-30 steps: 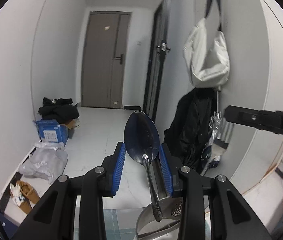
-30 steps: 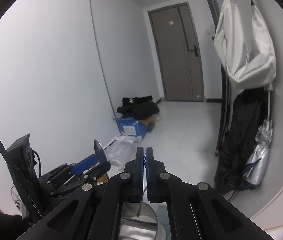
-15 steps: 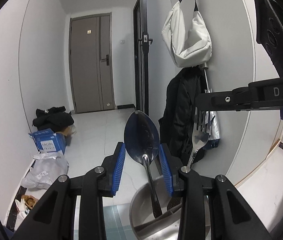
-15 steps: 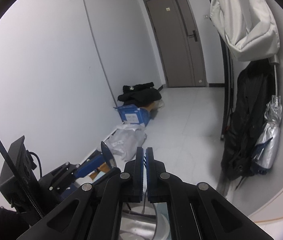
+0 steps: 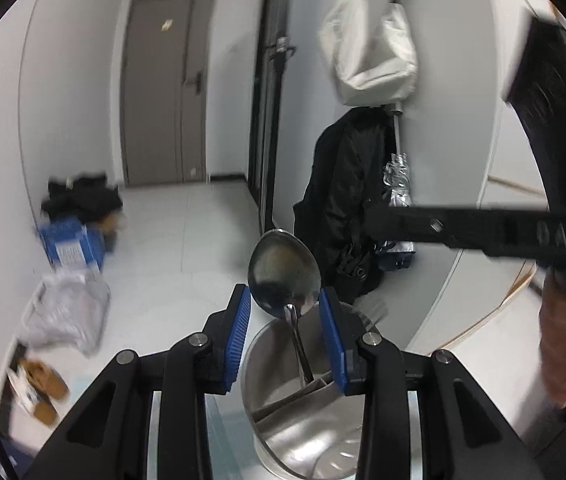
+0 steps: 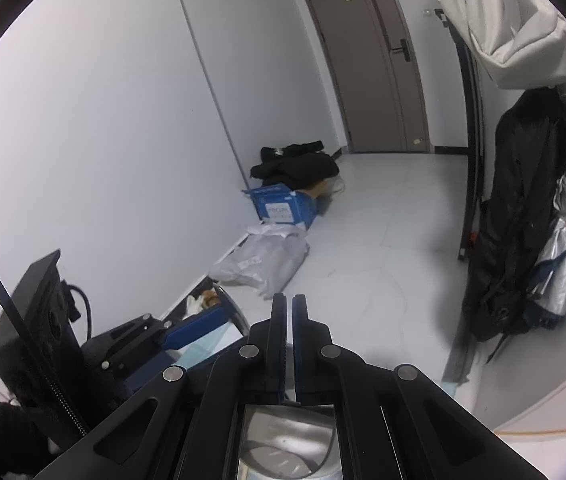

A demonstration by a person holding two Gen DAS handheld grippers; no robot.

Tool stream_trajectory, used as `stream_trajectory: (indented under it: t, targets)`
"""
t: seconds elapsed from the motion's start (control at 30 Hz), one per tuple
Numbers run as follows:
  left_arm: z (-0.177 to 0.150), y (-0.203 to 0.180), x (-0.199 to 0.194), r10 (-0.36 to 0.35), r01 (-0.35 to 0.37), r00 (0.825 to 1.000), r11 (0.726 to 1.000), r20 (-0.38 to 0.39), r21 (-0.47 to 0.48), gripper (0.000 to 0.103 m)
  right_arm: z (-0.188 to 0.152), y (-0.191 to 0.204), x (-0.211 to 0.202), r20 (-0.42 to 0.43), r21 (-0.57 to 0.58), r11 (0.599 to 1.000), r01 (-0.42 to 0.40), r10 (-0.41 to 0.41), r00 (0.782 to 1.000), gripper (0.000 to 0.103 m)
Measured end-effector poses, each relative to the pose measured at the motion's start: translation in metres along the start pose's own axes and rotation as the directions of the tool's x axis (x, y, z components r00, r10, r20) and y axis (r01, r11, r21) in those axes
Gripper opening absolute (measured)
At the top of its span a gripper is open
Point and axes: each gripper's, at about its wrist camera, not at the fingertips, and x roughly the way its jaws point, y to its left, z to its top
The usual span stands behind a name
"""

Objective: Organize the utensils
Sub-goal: 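Open the left gripper to drop the spoon into the holder while the right gripper drops the fork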

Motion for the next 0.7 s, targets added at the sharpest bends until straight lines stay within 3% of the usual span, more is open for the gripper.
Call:
stream_trajectory:
  t: [0.13, 0.3, 0.4, 0.5, 0.57, 0.7]
  targets:
    - [0.004, 0.013, -0.008, -0.001, 0.000, 1.000, 0.997, -0.013, -0.076, 0.032, -0.005, 0.001, -0.004, 0.002, 0.011, 1.000, 0.012, -0.012, 1.000, 0.005]
    - [0.009, 0.013, -0.024, 0.040, -0.042, 0.999, 0.993, -0.021, -0.107, 0.044, -0.017, 0.003, -0.022, 0.025, 0.047, 0.998, 0.037, -0.038, 0.999, 0.007]
    - [0.009, 0.013, -0.033, 0.068, -0.070, 0.997, 0.989, -0.022, -0.132, 0.059, -0.026, 0.008, -0.031, 0.031, 0.061, 0.997, 0.056, -0.058, 0.998, 0.018]
    - [0.009, 0.010, -0.049, 0.115, -0.115, 0.993, 0.983, -0.009, -0.144, 0.068, -0.034, 0.014, -0.040, 0.050, 0.074, 0.995, 0.067, -0.071, 0.996, 0.026]
    - [0.010, 0.007, -0.058, 0.130, -0.130, 0.991, 0.979, -0.009, -0.158, 0.074, -0.042, 0.020, -0.047, 0.060, 0.079, 0.994, 0.079, -0.084, 0.995, 0.037]
    - [0.010, 0.003, -0.075, 0.172, -0.167, 0.985, 0.972, 0.015, -0.168, 0.081, -0.053, 0.030, -0.059, 0.084, 0.086, 0.992, 0.088, -0.095, 0.992, 0.044]
